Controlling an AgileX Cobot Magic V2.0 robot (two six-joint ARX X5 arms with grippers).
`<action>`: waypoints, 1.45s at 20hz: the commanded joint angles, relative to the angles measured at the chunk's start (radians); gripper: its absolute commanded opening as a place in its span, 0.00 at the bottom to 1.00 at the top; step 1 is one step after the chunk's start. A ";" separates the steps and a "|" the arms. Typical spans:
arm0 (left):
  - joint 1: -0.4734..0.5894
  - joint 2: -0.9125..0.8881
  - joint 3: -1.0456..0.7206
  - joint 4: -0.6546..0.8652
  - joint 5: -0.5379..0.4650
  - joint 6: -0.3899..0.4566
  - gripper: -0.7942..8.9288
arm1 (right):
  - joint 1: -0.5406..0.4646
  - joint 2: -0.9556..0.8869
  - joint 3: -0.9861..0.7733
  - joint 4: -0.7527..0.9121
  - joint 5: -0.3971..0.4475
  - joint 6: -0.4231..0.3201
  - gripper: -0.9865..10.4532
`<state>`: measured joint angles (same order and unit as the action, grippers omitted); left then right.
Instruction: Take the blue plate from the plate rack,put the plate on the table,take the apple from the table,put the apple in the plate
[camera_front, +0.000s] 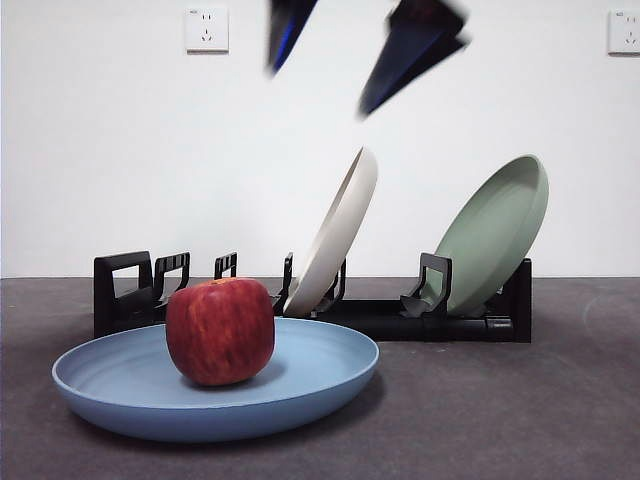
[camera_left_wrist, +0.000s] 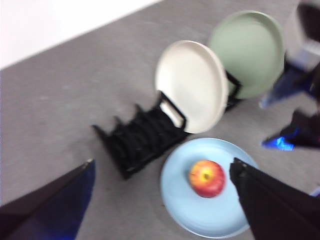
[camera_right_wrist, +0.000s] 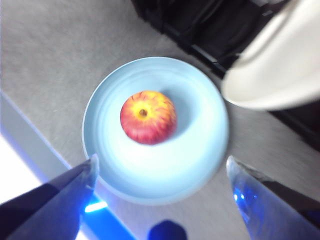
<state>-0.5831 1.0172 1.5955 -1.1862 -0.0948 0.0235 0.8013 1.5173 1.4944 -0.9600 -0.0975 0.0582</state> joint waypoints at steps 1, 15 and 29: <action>0.002 0.031 -0.002 0.013 0.047 0.020 0.33 | -0.026 -0.091 -0.001 -0.040 0.000 -0.029 0.35; 0.000 -0.048 -0.306 0.257 0.080 0.055 0.07 | -0.126 -0.355 -0.092 -0.021 -0.006 -0.077 0.07; 0.000 -0.457 -1.041 0.709 0.050 -0.077 0.07 | -0.126 -0.708 -0.918 0.620 0.003 0.079 0.07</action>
<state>-0.5831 0.5659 0.5587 -0.4919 -0.0452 -0.0456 0.6739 0.8101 0.5835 -0.3588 -0.1005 0.1246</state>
